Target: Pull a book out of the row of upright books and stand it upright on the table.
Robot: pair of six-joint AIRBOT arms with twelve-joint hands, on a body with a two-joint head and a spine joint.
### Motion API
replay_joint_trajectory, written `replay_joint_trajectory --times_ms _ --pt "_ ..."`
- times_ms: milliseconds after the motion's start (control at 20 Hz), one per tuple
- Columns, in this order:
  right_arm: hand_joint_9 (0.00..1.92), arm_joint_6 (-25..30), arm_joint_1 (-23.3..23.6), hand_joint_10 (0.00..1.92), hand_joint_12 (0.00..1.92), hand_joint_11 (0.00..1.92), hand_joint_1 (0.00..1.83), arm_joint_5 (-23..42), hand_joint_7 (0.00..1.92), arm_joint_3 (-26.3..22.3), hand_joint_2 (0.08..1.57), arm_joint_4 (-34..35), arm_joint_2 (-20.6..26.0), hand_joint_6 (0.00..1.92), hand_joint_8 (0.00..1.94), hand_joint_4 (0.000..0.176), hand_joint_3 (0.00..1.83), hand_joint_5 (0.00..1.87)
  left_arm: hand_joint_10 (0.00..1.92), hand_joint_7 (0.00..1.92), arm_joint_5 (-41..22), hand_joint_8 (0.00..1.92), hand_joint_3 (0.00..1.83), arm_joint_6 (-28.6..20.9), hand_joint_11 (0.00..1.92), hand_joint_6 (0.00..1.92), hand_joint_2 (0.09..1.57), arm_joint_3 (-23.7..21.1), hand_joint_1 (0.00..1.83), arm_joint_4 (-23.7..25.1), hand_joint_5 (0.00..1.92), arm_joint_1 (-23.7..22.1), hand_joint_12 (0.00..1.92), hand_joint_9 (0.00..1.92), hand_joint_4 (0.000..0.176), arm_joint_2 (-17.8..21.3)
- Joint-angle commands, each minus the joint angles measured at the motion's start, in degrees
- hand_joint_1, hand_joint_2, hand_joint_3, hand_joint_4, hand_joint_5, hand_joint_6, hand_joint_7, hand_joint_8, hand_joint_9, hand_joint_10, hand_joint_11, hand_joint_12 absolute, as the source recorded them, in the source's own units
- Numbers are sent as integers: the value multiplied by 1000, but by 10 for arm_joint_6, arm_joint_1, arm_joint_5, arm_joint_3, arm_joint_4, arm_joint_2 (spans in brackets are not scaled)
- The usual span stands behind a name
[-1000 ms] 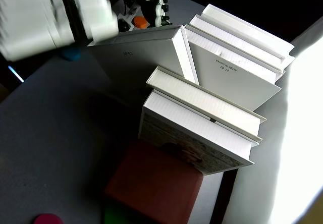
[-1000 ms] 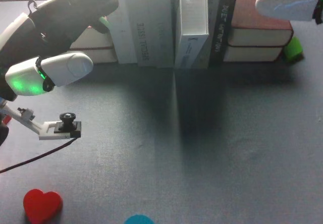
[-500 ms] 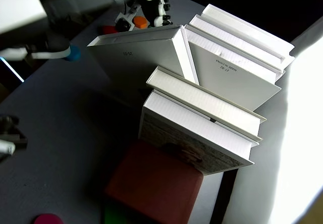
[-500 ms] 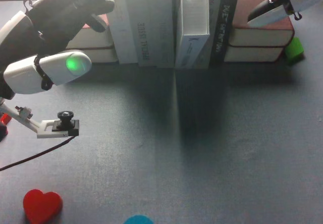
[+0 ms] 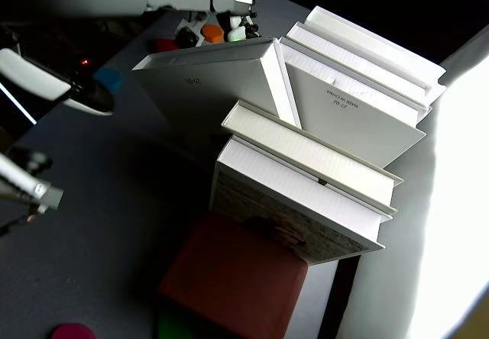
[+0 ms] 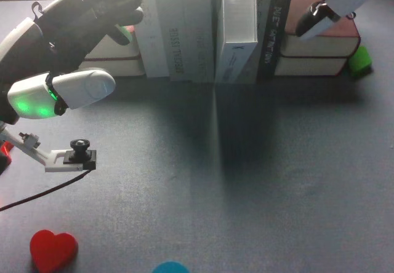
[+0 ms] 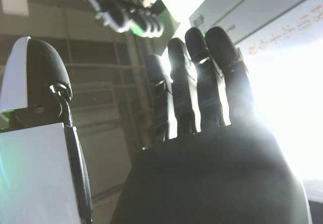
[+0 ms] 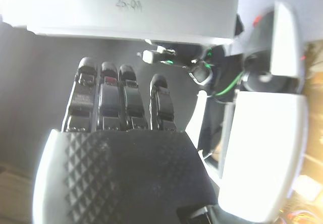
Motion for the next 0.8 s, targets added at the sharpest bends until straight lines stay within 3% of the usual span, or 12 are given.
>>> replay_joint_trajectory --times_ms 0,50,150,250,400,450,500,550,600,700,750 --pt "0 5 9 0 0 0 1139 -24 0 1 765 13 1 0 0 176 0 0 652 447 -60 3 0 -6 0 554 915 0 982 -16 343 -7 1688 263 84 2" --pt "0 13 7 0 0 0 1133 -26 0 3 756 4 -1 0 0 176 0 0 646 436 -59 0 0 -6 0 560 904 -1 984 -16 356 -7 1681 260 101 3" --pt "0 25 4 0 0 0 1114 -30 0 11 763 -14 -6 0 0 176 0 0 616 402 -60 0 0 -6 0 573 924 -4 1040 -16 331 -7 1615 221 85 7" --pt "0 28 -4 0 0 0 1110 -35 0 22 743 -19 -15 0 0 176 0 0 591 415 -62 5 0 -6 0 590 908 -6 1015 -15 332 -9 1589 233 82 9" --pt "0 40 -6 0 0 0 1093 -39 0 31 776 -37 -25 0 0 176 0 0 573 395 -62 0 0 -6 0 599 918 -5 1015 -8 313 -16 1548 225 92 8" --pt "0 43 -6 0 0 0 1114 -39 0 33 754 -37 -28 14 0 147 0 36 569 382 -62 0 5 -6 0 597 929 -5 1028 -6 300 -18 1544 225 78 8" --pt "0 45 -6 0 0 0 1116 -39 0 37 740 -37 -31 28 0 134 0 73 542 373 -61 0 3 -6 0 598 927 -5 1024 -5 289 -19 1551 244 80 7" --pt "0 46 -7 0 0 0 1104 -39 0 40 743 -37 -35 32 0 135 0 86 538 381 -61 4 0 -6 0 602 920 -4 1037 -5 295 -19 1558 256 77 7" --pt "0 46 -10 0 0 0 1131 -39 0 42 749 -37 -38 41 0 107 0 115 537 391 -61 8 2 -6 0 604 925 -4 1043 -5 300 -19 1559 258 72 7" --pt "0 52 -17 0 0 0 1160 -39 0 48 794 -37 -43 42 0 122 2 237 537 406 -62 13 4 -6 0 608 932 -4 1052 -5 291 -20 1578 267 62 6" --pt "0 59 -21 0 12 25 1188 -39 0 53 813 -38 -45 47 0 115 9 283 509 390 -62 4 3 -6 0 639 929 -5 1040 -5 284 -20 1563 272 76 6"
